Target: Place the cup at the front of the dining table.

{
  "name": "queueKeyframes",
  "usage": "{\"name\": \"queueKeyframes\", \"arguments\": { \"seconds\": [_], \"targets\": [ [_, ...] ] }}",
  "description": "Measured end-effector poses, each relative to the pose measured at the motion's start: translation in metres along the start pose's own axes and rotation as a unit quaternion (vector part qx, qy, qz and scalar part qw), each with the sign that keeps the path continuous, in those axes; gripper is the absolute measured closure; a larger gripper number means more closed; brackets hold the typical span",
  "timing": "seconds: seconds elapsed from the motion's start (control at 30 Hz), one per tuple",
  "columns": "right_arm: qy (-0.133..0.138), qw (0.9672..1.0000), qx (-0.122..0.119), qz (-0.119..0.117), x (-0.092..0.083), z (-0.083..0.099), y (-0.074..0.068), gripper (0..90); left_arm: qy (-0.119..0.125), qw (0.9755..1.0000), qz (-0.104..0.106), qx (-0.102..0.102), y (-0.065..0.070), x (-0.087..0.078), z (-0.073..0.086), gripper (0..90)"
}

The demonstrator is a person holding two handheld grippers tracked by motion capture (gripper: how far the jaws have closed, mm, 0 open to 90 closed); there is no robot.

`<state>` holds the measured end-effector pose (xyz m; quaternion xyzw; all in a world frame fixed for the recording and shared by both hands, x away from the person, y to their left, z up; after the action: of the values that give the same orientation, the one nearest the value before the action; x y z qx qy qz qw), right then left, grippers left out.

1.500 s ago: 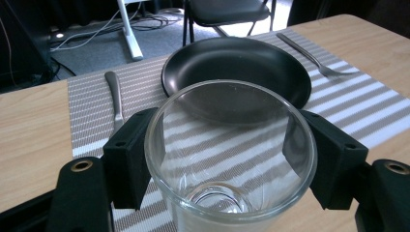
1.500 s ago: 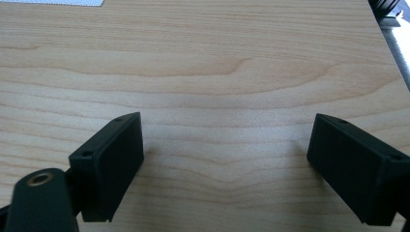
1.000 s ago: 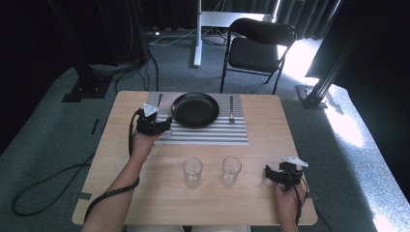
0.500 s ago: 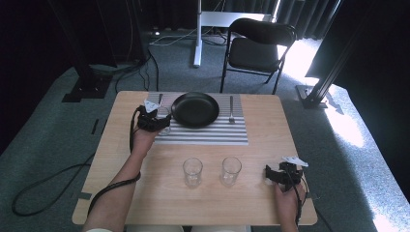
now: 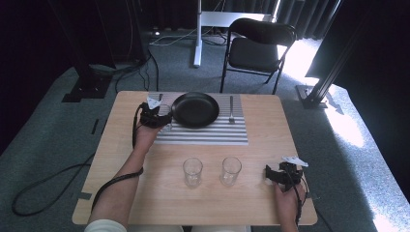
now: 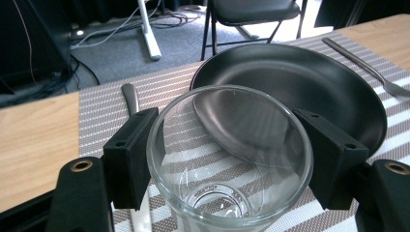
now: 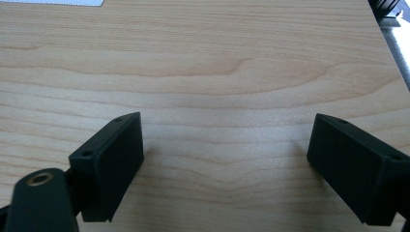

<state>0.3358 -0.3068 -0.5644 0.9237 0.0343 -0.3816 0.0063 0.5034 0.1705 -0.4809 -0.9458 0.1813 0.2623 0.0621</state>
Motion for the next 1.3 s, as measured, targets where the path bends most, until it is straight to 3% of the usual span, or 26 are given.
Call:
{"name": "queueKeyframes", "arguments": {
  "seconds": [0.1, 0.17, 0.27, 0.33, 0.43, 0.5, 0.57, 0.7, 0.9, 1.03, 1.3],
  "targets": [
    [0.0, 1.0, 0.0, 0.0, 0.0, 0.0, 0.0, 12.2, -0.008, 0.9999, -0.005, 0.011, 0.002, 0.006, 0.006, 29.3],
    [0.0, 1.0, 0.0, 0.0, 0.0, 0.0, 0.0, 12.3, 0.003, 0.9999, -0.007, -0.008, 0.0, 0.006, 0.008, 29.2],
    [0.0, 1.0, 0.0, 0.0, 0.0, 0.0, 0.0, 12.3, 0.004, 1.0, -0.001, 0.007, 0.001, 0.007, 0.008, 29.1],
    [0.0, 1.0, 0.0, 0.0, 0.0, 0.0, 0.0, 12.2, 0.006, 1.0, 0.001, 0.003, 0.0, 0.007, 0.009, 29.0],
    [0.0, 1.0, 0.0, 0.0, 0.0, 0.0, 0.0, 12.3, 0.021, 0.9997, -0.008, 0.013, 0.004, 0.007, 0.009, 27.3],
    [0.0, 1.0, 0.0, 0.0, 0.0, 0.0, 0.0, 12.3, 0.018, 0.9985, -0.025, 0.046, 0.01, 0.009, 0.01, 19.4],
    [0.0, 1.0, 0.0, 0.0, 0.0, 0.0, 0.0, 12.3, 0.016, 0.9981, -0.029, 0.052, 0.01, 0.009, 0.011, 19.3],
    [0.0, 1.0, 0.0, 0.0, 0.0, 0.0, 0.0, 12.3, 0.01, 0.9995, -0.012, 0.026, 0.007, 0.007, 0.012, 19.3],
    [0.0, 1.0, 0.0, 0.0, 0.0, 0.0, 0.0, 12.3, 0.007, 1.0, 0.001, 0.005, 0.005, 0.004, 0.016, 19.3],
    [0.0, 1.0, 0.0, 0.0, 0.0, 0.0, 0.0, 12.3, -0.011, 0.9998, -0.003, 0.017, 0.005, 0.004, 0.024, 19.3],
    [0.0, 1.0, 0.0, 0.0, 0.0, 0.0, 0.0, 12.3, -0.023, 0.9997, 0.007, 0.008, 0.005, -0.003, 0.038, 19.3]
  ]
}}
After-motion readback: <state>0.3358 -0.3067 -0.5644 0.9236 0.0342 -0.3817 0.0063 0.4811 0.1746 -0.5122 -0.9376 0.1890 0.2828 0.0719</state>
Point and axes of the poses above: each handheld gripper's, and its own axes: x roughly forward along the jaws, z roughly out of its underside, y roughly to its right, the point moved 2 cm from there along x, roughly forward along the jaws, and after that the axes turned 1 degree about -y, right-handed, at the moved point
